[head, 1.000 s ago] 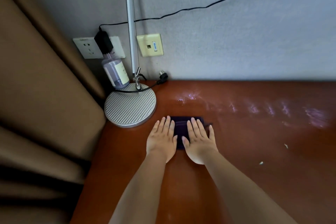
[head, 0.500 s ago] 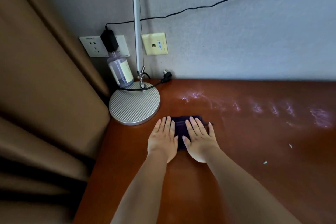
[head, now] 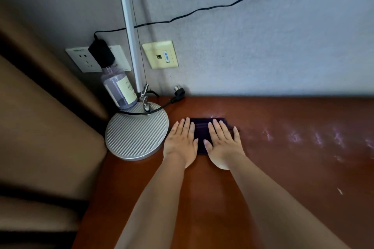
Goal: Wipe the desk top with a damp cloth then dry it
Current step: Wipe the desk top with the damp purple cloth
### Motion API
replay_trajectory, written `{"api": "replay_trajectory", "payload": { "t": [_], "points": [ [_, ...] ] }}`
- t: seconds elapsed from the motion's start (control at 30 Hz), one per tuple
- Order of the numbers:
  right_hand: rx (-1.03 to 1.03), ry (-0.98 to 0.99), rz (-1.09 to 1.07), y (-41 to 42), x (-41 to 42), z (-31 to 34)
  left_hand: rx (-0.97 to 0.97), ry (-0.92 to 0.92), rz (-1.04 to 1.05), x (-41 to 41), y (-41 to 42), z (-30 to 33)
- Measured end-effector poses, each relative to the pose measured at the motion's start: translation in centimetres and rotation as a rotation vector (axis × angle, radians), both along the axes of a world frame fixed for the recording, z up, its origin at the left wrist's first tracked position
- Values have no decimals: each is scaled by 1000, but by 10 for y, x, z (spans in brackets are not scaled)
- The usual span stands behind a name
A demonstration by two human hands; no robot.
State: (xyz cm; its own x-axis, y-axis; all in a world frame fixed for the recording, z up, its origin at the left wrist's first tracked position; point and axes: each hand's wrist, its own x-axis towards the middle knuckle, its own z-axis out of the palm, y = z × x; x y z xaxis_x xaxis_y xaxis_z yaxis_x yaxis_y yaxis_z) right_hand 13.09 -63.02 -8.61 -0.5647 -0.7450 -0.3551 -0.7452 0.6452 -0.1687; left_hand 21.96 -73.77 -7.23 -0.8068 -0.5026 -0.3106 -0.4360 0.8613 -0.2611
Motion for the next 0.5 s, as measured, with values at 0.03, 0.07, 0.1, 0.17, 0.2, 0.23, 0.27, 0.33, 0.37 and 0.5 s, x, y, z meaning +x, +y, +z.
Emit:
{"api": "replay_trajectory", "payload": {
  "t": [0.03, 0.07, 0.1, 0.17, 0.2, 0.23, 0.27, 0.33, 0.37, 0.5],
  "points": [
    [2, 3, 2, 3, 2, 1, -1, -2, 6, 2, 3, 1],
    [6, 4, 4, 6, 5, 1, -1, -5, 11, 4, 7, 2],
    [11, 9, 10, 11, 9, 2, 0, -7, 16, 9, 13, 3],
    [22, 20, 28, 22, 21, 3, 12, -3, 23, 22, 25, 4],
    [28, 28, 36, 28, 28, 4, 18, 2, 27, 31, 31, 4],
    [33, 33, 43, 33, 35, 4, 22, 6, 27, 38, 36, 3],
    [37, 37, 49, 39, 44, 4, 21, 4, 27, 48, 42, 4],
    [37, 37, 59, 49, 62, 5, 15, -7, 25, 67, 52, 4],
    [37, 36, 62, 53, 72, 6, 13, -10, 29, 77, 57, 4],
    [45, 33, 77, 63, 106, 8, 12, -8, 47, 113, 70, 4]
  ]
}}
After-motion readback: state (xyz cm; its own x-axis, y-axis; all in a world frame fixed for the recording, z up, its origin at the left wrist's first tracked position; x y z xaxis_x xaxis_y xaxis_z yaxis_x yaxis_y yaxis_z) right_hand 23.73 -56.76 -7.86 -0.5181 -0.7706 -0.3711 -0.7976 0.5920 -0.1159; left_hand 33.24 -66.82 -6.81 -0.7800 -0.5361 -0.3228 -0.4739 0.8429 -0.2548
